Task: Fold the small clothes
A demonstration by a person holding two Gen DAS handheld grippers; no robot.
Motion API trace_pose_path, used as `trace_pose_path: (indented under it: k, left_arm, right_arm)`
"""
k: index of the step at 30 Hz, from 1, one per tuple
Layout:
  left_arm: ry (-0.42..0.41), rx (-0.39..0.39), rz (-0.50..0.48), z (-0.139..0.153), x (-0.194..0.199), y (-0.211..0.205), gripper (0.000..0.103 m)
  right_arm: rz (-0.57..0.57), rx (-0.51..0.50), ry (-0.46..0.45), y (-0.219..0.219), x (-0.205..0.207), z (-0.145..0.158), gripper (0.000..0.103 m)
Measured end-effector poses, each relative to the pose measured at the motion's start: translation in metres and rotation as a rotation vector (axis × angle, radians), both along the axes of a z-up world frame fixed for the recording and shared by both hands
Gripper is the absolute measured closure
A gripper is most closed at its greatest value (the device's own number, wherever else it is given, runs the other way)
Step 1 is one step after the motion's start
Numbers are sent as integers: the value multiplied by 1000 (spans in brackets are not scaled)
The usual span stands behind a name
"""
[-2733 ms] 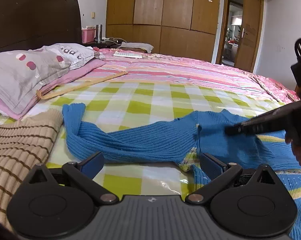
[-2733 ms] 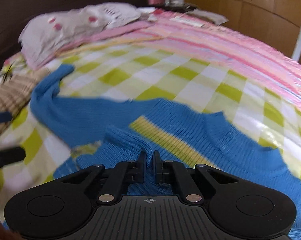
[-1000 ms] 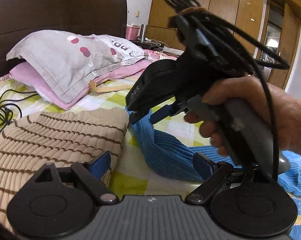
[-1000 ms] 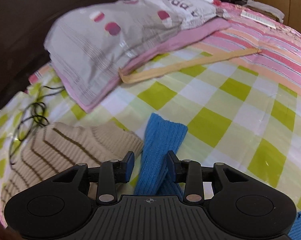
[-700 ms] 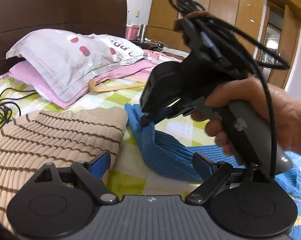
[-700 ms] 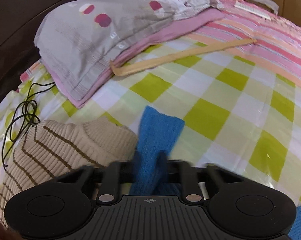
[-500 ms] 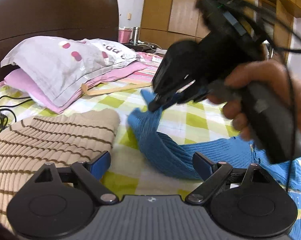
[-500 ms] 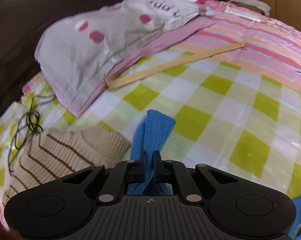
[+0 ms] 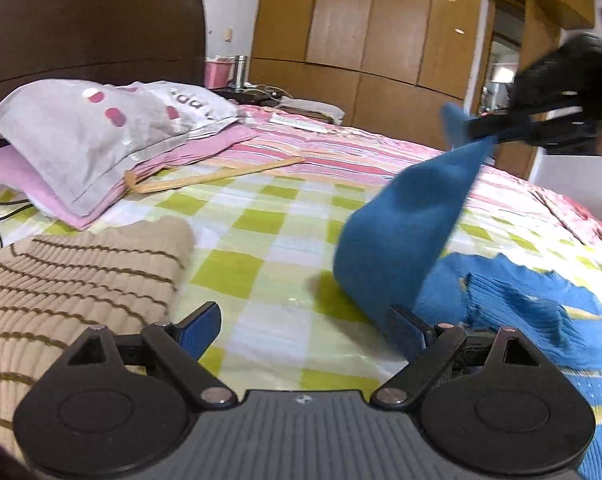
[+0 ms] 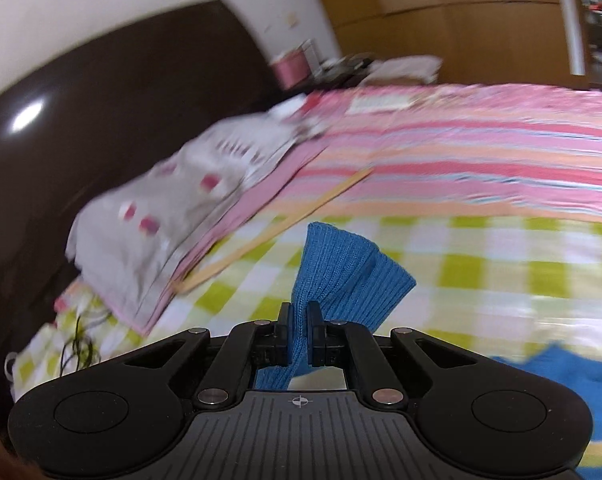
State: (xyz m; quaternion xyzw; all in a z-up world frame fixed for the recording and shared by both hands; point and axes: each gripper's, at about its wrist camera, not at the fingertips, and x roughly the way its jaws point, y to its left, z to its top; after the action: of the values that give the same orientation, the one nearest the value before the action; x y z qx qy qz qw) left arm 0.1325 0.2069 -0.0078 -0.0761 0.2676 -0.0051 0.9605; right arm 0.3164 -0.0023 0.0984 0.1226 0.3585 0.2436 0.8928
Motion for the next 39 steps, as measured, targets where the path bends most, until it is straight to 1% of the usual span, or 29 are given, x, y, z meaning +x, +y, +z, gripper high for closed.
trace_pose_path:
  k: [2,5,8,11,16,18,20,22,24,26,27,28,29,31,33,34,36,37,39]
  left_arm:
    - [-1,11,-22,0,-2,-8,9]
    - [-1,21,-57,0,-4,-21,9]
    - [2,40,-95,-2,-7,-36,9]
    - [6,63,-130,-4,-10,-49,9]
    - [13,107,-167,-9,-15,-66,9]
    - [14,129,-173,-10,-17,-71,9]
    - [13,146,-175,-11,-18,-76,9]
    - [14,153,-175,-10,-18,-80,9]
    - [13,168,-175,-10,-17,-86,9]
    - [10,181,-183,-9,-16,-94,9]
    - [10,188,-188,-8,-14,-98,9]
    - [10,194,-191,-7,-12,-102,8]
    - [11,198,-195,-6,-10,-106,8]
    - [12,202,-204,-5,-5,-114,8]
    - [12,208,-215,-3,1,-123,8]
    - [10,213,-220,-1,3,-128,8]
    - [2,222,-235,2,7,-136,8]
    - [-3,227,-242,3,8,-139,8]
    - [-20,238,-254,7,11,-147,8]
  right_arm:
    - [-57,22,-14,-34,-12,5,97]
    - [-131,20,-48,-77,-33,8,97]
    - [-220,1,-88,-119,-62,1,97]
    - [-280,-16,-83,-151,-92,-20,97]
    - [-379,-10,4,-192,-129,-72,96]
    - [-406,-18,60,-205,-141,-94,91]
    - [-432,-12,91,-214,-148,-112,90]
    - [-450,35,128,-226,-153,-125,87]
    - [-470,70,131,-237,-159,-131,83]
    - [-481,80,123,-243,-162,-133,71]
    - [-490,88,115,-248,-162,-133,67]
    - [-496,101,111,-254,-161,-133,60]
    - [-504,115,111,-258,-162,-135,57]
    - [-517,167,121,-268,-159,-139,57]
    - [-526,188,137,-273,-153,-142,57]
    - [-522,190,144,-273,-148,-143,60]
    - [-513,188,173,-273,-140,-145,77]
    - [-512,188,188,-273,-137,-146,91]
    - [-509,208,196,-276,-135,-145,94]
